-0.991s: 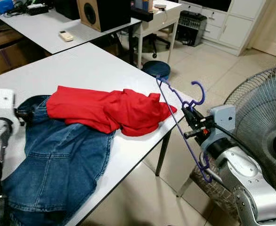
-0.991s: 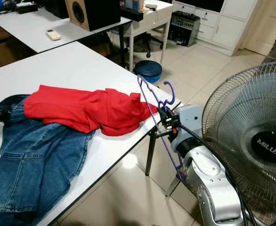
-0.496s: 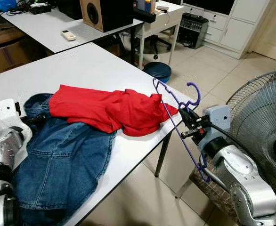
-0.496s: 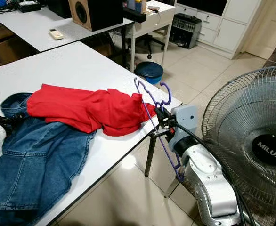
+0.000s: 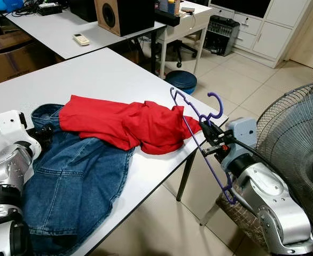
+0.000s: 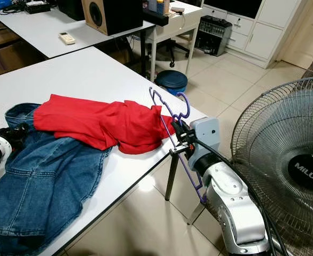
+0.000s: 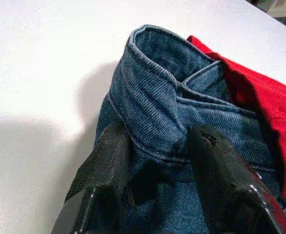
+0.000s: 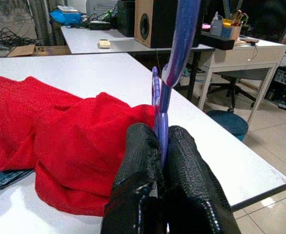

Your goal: Hang hanger

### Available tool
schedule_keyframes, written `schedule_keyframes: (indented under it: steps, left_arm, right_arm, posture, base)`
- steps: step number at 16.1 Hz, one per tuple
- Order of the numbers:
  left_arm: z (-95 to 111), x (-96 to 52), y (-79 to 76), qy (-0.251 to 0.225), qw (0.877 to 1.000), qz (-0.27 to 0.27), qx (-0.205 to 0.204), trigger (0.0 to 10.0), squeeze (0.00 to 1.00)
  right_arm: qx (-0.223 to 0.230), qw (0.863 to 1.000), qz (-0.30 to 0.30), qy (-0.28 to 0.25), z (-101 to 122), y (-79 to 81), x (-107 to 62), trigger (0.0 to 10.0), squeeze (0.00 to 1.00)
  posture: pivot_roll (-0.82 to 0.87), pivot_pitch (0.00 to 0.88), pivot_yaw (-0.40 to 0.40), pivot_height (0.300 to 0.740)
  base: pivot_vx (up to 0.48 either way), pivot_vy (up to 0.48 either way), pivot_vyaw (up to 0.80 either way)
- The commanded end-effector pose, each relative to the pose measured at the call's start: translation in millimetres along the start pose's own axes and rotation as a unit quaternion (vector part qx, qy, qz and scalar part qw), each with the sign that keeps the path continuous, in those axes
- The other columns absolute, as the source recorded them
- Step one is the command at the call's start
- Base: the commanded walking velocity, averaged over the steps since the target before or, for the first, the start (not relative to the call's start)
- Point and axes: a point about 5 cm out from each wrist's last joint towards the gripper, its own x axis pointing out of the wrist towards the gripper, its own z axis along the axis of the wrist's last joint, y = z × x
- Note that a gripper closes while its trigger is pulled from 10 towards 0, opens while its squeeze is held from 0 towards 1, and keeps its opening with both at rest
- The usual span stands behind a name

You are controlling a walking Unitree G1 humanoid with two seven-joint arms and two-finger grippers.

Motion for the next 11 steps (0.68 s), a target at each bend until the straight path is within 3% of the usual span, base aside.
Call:
schedule_keyframes:
  steps: [1,9,11]
  left_arm:
    - [6,1.4,-5.9,-0.02,1.0,-0.007,-0.004,0.0,0.0]
    - [11,3.2,-22.5,-0.052,0.998,-0.038,-0.01,0.0,0.0]
    - [34,4.8,-24.5,-0.091,0.995,-0.026,0.018,0.0,0.0]
  right_arm:
    - [-0.006,1.0,0.001,-0.001,0,-0.9,0.5,10.0,0.0]
    - [-0.004,1.0,0.005,0.0,-3,3.8,3.5,10.0,0.0]
    - [-0.006,1.0,0.011,0.0,-2,4.2,5.7,10.0,0.0]
  posture:
    - [-0.14,0.0,-0.014,0.74]
    - [-0.13,0.0,-0.023,0.74]
    - [-0.13,0.0,-0.027,0.74]
  base:
    - [0.0,0.0,0.0]
    - [0.0,0.0,0.0]
    - [0.0,0.0,0.0]
